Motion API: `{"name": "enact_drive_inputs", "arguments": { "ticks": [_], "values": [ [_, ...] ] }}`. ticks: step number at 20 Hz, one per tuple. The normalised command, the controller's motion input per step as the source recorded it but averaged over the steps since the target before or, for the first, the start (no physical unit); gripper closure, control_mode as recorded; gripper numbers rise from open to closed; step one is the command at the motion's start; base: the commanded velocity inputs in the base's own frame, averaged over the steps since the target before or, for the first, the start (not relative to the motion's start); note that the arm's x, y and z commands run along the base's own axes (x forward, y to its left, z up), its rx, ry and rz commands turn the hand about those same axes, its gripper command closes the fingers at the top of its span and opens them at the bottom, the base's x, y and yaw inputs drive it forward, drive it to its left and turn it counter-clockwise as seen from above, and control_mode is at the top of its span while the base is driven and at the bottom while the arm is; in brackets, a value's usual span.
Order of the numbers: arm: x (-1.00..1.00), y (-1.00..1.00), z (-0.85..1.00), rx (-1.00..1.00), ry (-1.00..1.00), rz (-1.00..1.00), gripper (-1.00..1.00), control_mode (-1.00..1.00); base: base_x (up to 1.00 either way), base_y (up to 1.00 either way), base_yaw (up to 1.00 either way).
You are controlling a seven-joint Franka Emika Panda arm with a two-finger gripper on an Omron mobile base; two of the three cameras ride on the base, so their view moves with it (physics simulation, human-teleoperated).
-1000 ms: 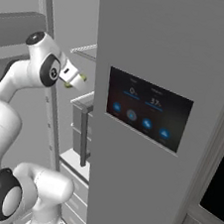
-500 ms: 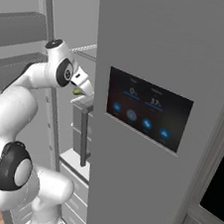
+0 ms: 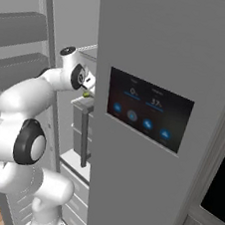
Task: Take the mango and orange from the highest rack and move them to the second highest rack where the carrot and broccoli are located, to maximize freezer space. Close the freezer door after rearranging.
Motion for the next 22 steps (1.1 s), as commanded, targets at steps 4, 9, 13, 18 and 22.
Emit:
{"name": "enact_drive_inputs", "arguments": {
  "ticks": [4,9,13,18,22],
  "values": [
    [0.60,-0.18,-0.26,0.00,0.00,0.00,1.00,-1.00,0.00,0.00,0.00],
    [0.59,-0.13,-0.27,0.00,0.00,0.00,1.00,-1.00,0.00,0.00,0.00],
    [0.62,-0.10,-0.26,0.00,0.00,0.00,1.00,-1.00,0.00,0.00,0.00],
    [0.48,-0.08,-0.28,0.00,0.00,0.00,1.00,-1.00,0.00,0.00,0.00],
    [0.42,-0.06,-0.32,0.00,0.00,0.00,-1.00,-1.00,0.00,0.00,0.00]
  ]
}}
